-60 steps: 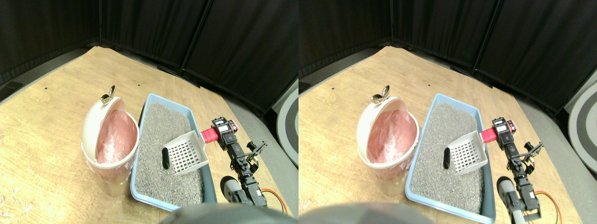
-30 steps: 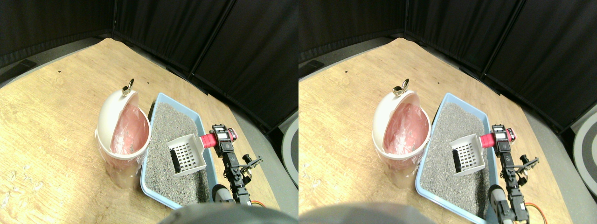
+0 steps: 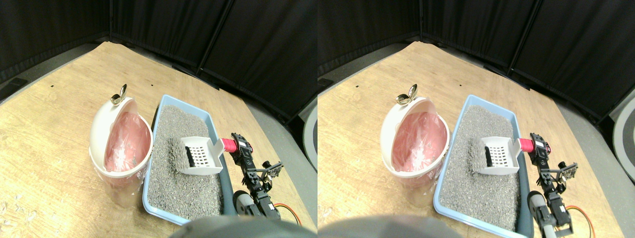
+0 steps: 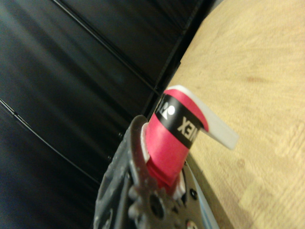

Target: Scoop (unimanual)

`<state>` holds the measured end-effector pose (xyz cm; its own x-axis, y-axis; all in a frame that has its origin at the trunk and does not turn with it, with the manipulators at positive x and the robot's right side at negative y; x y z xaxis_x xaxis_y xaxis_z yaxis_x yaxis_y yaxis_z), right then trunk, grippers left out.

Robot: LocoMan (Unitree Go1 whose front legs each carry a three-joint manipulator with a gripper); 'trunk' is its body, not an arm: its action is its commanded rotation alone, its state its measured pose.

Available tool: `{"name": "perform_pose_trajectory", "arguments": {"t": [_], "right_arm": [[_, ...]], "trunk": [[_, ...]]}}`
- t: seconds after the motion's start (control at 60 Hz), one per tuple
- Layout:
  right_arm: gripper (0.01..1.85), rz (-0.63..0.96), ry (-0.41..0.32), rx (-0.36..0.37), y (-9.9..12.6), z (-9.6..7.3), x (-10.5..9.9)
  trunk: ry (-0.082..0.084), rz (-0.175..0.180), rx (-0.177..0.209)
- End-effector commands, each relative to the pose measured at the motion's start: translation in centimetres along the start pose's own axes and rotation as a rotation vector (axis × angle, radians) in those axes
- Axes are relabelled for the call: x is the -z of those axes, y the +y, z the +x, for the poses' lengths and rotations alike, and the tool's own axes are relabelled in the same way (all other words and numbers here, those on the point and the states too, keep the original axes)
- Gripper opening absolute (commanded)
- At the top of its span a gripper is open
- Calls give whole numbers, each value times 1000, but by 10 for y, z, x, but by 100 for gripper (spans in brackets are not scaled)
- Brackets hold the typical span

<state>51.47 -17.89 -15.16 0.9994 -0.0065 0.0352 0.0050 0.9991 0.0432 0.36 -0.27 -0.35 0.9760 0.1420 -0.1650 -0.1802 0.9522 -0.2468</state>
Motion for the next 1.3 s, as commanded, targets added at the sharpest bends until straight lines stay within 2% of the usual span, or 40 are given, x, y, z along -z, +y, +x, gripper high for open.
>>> {"name": "perform_pose_trajectory", "arguments": {"t": [0.017,0.217,0.3,0.4,0.483,0.567,0.633,0.65,0.867,1.3], "right_arm": [[6,109,-108,-52,3,4,-16],[6,198,-182,-38,-12,5,-21],[6,298,-234,-12,-17,5,-20],[6,351,-252,6,-19,5,-18],[6,477,-267,32,-21,6,-15],[6,561,-267,42,-22,7,-14],[6,568,-265,43,-23,7,-15],[6,612,-259,49,-24,7,-15],[6,699,-244,66,-24,8,-17],[6,719,-219,86,-13,2,-19]], "trunk": [[-26,-7,11],[-41,3,30],[-46,6,34],[-50,9,37],[-55,10,40],[-61,12,42],[-59,12,43],[-57,12,44],[-59,13,46],[-61,15,46]]}}
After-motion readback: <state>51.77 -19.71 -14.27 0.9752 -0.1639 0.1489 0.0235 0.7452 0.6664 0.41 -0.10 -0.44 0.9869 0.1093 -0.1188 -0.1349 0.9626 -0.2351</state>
